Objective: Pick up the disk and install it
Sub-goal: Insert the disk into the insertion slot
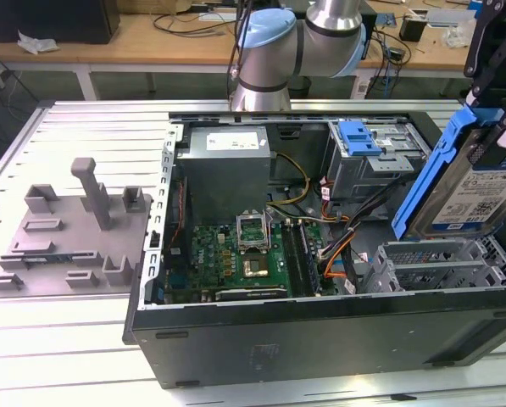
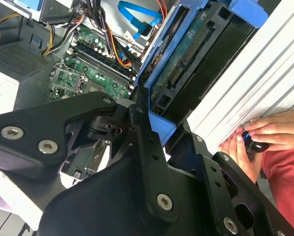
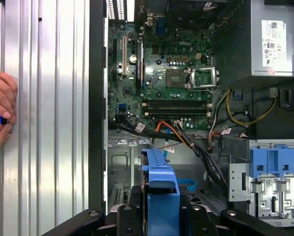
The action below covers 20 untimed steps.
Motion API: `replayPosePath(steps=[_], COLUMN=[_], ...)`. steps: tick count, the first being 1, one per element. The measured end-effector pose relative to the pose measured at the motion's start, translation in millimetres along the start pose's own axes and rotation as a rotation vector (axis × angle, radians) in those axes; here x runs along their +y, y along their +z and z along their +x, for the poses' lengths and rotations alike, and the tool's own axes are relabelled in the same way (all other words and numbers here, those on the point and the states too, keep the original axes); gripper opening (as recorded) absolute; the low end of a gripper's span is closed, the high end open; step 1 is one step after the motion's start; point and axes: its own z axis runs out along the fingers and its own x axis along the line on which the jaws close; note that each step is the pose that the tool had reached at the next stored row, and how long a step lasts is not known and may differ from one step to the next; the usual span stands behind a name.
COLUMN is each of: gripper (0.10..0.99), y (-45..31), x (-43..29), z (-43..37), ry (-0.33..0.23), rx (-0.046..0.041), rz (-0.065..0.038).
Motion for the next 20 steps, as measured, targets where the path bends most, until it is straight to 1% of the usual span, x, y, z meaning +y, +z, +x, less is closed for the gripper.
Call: replayPosePath(steps=[13,20], gripper=[0.369,0.369], y=[5.9,12.5], x=[0.2,0.0], z=[0.4,1.9], ry=[0.0,0.0], rx=[0.0002,0.0001], rz=[0.0,0.0])
